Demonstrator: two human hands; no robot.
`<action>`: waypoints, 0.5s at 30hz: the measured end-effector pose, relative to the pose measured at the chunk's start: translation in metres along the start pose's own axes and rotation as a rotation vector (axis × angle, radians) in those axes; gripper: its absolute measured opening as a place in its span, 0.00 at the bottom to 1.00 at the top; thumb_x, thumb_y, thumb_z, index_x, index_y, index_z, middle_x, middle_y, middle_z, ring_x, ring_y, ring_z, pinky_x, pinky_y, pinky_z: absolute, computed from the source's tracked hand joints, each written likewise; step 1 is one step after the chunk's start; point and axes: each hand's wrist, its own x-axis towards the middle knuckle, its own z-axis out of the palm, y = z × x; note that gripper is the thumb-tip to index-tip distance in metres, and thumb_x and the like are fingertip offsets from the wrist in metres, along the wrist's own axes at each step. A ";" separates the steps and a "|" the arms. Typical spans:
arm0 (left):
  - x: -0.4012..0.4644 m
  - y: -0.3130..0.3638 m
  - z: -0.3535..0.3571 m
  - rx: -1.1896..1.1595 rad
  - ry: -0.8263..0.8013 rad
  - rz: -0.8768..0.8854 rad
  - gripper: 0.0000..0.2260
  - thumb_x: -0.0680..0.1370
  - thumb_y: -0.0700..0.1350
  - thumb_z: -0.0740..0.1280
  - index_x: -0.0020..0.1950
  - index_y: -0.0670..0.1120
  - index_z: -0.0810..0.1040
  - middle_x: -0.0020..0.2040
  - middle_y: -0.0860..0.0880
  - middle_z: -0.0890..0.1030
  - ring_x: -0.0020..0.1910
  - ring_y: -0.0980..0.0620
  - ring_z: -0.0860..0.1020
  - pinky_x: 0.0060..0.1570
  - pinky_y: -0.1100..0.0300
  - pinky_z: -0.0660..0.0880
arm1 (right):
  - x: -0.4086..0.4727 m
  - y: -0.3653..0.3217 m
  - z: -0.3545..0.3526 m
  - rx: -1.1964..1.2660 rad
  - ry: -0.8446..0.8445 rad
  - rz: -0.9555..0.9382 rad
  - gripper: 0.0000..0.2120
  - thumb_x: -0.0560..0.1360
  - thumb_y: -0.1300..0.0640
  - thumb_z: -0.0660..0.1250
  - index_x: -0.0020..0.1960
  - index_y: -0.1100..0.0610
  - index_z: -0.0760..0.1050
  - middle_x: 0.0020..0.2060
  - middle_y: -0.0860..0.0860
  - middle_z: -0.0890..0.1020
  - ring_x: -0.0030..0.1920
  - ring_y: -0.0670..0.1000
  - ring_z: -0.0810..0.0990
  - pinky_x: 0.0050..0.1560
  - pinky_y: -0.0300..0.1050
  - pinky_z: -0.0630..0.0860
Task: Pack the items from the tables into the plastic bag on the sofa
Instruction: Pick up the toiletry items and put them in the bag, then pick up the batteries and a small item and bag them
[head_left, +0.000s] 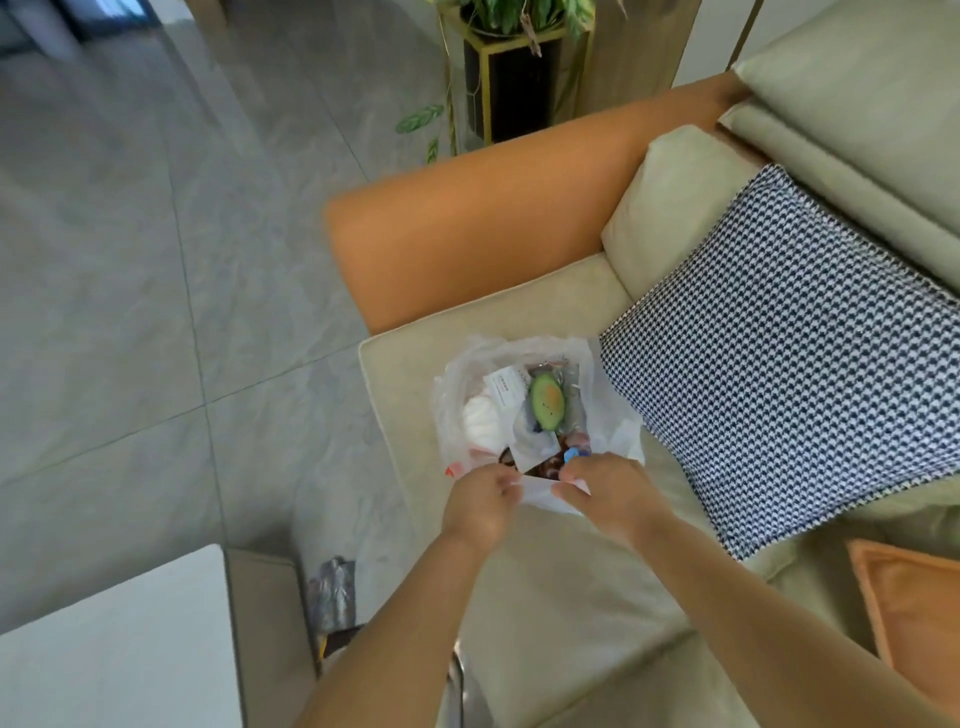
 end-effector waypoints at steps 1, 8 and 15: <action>-0.006 -0.005 -0.005 -0.029 0.019 -0.025 0.12 0.79 0.42 0.63 0.61 0.44 0.79 0.61 0.48 0.81 0.61 0.50 0.77 0.58 0.68 0.66 | 0.002 -0.009 -0.001 -0.036 0.005 -0.039 0.17 0.79 0.44 0.58 0.61 0.52 0.75 0.57 0.52 0.79 0.60 0.54 0.75 0.60 0.47 0.70; -0.050 -0.073 -0.046 -0.169 0.143 -0.238 0.11 0.77 0.41 0.65 0.58 0.44 0.81 0.58 0.48 0.81 0.58 0.48 0.79 0.58 0.66 0.71 | 0.018 -0.093 0.019 -0.152 -0.041 -0.344 0.19 0.78 0.46 0.59 0.65 0.54 0.72 0.65 0.52 0.74 0.67 0.53 0.71 0.64 0.44 0.66; -0.128 -0.181 -0.074 -0.172 0.197 -0.475 0.13 0.78 0.50 0.65 0.60 0.47 0.78 0.57 0.49 0.82 0.59 0.51 0.78 0.58 0.64 0.71 | 0.005 -0.184 0.083 -0.236 -0.255 -0.483 0.20 0.76 0.42 0.61 0.64 0.51 0.71 0.62 0.49 0.76 0.64 0.53 0.74 0.63 0.47 0.69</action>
